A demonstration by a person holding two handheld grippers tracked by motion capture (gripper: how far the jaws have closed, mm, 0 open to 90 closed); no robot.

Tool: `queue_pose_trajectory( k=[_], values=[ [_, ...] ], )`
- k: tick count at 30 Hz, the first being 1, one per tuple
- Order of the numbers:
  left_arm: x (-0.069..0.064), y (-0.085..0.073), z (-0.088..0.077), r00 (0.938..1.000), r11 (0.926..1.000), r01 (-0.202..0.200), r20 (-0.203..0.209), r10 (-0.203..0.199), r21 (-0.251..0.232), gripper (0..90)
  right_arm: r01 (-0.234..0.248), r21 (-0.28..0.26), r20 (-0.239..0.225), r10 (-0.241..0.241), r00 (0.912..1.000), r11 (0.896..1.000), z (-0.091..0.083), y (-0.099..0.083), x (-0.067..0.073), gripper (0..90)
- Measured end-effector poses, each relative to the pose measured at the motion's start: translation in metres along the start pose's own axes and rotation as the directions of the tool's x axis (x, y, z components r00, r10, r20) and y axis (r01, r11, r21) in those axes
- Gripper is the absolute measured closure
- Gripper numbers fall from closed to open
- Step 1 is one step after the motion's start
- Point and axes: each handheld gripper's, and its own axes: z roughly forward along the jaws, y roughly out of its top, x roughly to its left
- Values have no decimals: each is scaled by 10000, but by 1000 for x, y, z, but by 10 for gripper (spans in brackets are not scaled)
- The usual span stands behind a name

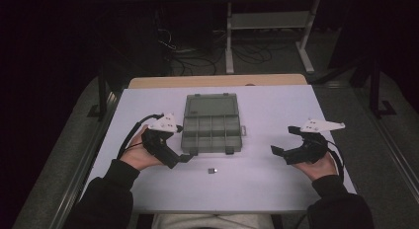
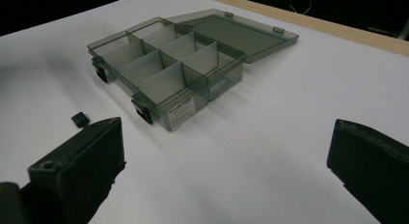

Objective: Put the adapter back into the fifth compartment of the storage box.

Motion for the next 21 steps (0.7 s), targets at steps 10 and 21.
queue_pose_trajectory(
  k=[10,21],
  values=[
    [-5,7,17,9991,9991,-254,346,243,326,0,10,2,-32,-10,10000,10000,0,0,0,0],
    [-11,10,38,9961,9969,-452,784,402,637,0,24,22,-71,-23,10000,10000,0,0,0,0]
  ],
)
